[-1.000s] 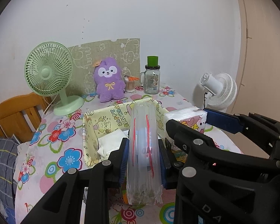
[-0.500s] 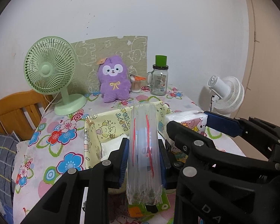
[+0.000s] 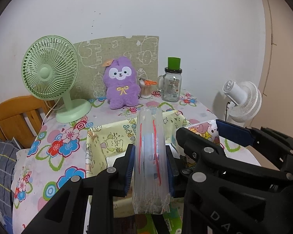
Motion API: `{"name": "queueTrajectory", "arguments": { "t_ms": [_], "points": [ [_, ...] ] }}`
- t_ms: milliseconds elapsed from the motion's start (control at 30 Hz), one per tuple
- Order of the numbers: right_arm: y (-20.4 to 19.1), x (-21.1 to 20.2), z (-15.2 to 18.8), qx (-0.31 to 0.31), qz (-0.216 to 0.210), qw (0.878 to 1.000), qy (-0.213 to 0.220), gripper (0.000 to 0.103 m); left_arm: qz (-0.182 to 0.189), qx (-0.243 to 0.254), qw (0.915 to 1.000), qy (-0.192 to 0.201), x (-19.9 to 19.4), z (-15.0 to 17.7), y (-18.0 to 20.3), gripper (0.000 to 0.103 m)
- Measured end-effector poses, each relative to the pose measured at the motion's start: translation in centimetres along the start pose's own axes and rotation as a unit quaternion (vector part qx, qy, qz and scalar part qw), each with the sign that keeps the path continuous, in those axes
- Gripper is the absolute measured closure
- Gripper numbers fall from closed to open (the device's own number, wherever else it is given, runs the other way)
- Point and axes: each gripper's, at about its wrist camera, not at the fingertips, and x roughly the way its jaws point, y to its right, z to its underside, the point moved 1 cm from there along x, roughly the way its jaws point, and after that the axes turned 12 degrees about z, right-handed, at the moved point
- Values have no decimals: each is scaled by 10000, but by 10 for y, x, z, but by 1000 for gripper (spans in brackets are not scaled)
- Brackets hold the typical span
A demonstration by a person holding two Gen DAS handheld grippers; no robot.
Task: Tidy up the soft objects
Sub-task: 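Lower both items into the box and open both grippers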
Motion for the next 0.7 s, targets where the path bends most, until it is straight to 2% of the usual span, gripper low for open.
{"name": "queueTrajectory", "arguments": {
  "t_ms": [167,567,633,700],
  "points": [
    [-1,6,-6,18,24,9999,98,49,-69,-35,9999,118,6,-7,-5,75],
    [-2,33,-10,60,109,9999,44,49,-152,-134,9998,45,30,-10,-15,70],
    [-3,36,-9,47,83,10000,15,49,-168,-150,9997,15,32,-9,-18,60],
    [-5,38,-7,14,68,10000,-3,49,-201,-131,9997,24,33,-7,-19,56]
  ]
}}
